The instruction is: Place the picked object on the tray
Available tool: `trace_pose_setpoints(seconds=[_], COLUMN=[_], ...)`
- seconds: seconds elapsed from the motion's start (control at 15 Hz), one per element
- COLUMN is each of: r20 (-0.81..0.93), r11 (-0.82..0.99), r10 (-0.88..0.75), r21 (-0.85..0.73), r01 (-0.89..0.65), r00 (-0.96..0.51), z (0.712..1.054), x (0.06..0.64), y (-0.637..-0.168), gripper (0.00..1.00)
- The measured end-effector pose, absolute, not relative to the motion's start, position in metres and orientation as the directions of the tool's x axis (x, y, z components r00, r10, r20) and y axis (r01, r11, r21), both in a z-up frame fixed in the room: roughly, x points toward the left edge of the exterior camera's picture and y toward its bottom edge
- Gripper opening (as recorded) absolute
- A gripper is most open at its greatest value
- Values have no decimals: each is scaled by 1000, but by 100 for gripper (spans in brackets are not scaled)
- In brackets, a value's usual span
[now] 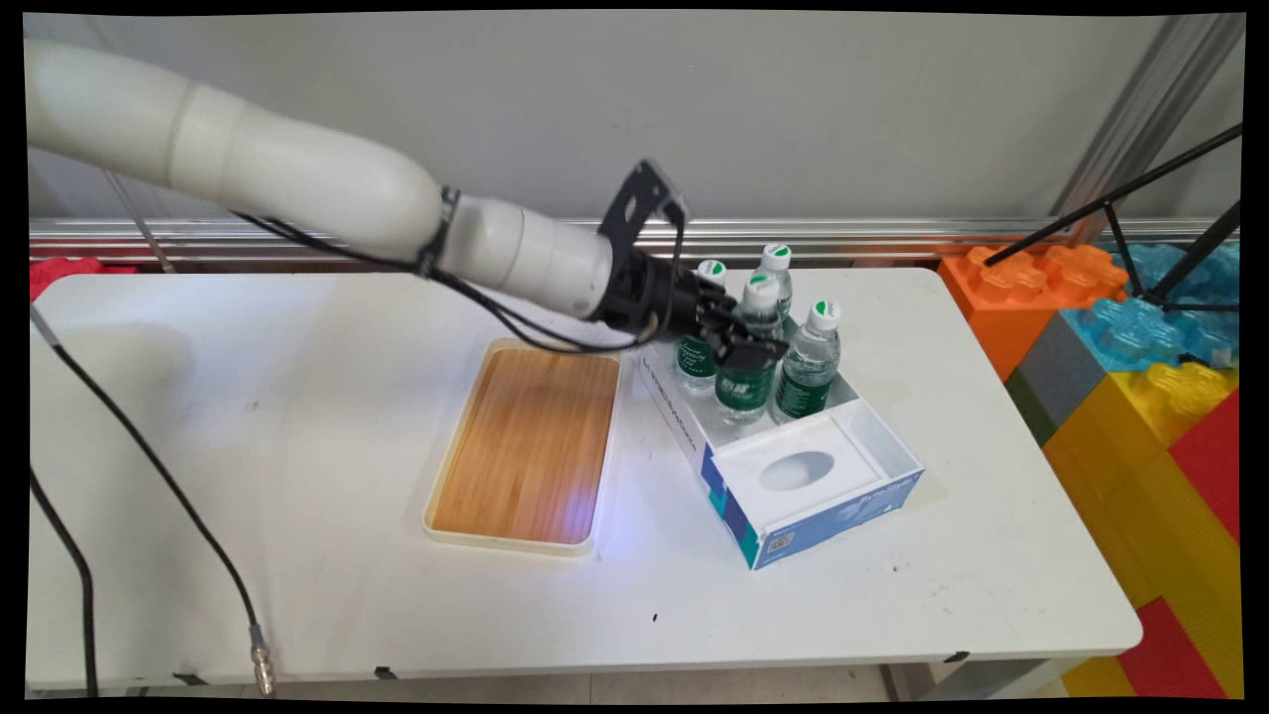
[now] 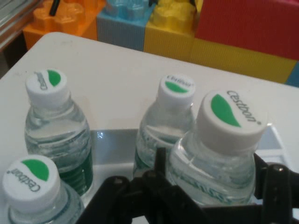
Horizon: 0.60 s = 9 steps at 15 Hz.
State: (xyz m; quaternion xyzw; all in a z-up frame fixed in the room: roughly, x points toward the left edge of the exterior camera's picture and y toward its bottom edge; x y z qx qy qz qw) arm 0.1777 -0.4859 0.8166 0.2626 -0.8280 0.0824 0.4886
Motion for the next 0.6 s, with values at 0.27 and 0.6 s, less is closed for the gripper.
trace_pose_setpoints(seconds=[0.27, 0.6], r20=[841, 813], r11=[838, 831], r10=[-392, -430], r21=[159, 186], r01=[-522, -524], r00=[-373, -392], z=[858, 914], x=[183, 204], y=[-480, -468], gripper=[0, 0])
